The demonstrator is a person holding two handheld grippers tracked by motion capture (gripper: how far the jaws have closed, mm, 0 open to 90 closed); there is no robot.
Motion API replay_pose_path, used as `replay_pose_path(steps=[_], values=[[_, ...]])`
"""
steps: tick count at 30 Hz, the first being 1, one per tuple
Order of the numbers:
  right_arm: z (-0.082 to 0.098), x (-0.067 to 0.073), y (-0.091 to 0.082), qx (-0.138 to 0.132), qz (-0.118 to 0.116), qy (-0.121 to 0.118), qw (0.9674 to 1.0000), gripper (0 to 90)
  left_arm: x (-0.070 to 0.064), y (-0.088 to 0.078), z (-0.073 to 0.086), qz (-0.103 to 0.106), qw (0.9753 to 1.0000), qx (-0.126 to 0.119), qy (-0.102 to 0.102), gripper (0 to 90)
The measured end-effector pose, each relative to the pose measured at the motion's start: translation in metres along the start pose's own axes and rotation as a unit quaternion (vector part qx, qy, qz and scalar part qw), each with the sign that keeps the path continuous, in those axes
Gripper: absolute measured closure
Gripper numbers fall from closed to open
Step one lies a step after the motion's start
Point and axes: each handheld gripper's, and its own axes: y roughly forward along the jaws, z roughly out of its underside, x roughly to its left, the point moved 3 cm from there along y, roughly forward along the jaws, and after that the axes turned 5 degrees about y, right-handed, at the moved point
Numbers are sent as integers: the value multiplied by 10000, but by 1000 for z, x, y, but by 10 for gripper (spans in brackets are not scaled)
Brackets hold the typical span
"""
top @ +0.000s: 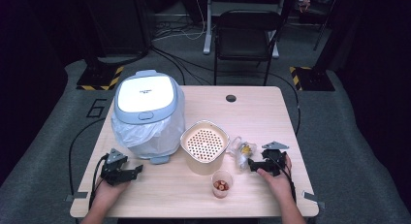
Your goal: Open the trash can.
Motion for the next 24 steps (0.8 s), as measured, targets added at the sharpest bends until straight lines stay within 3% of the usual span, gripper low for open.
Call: replay_pose_path(steps=[5, 10, 20, 24], values=[[0, 0, 0, 3, 3, 12, 10000, 0, -1, -1, 0, -107, 9999, 60, 76, 253], [0, 0, 0, 1, 11, -3, 10000, 0, -3, -1, 1, -291, 9996, 0, -15, 311], [0, 0, 0, 2, 2, 7, 10000, 0, -4, -3, 2, -346, 9994, -25, -39, 381], [0, 0, 0, 0, 2, 8, 10000, 0, -6, -5, 1, -323, 9995, -9, -6, 493]])
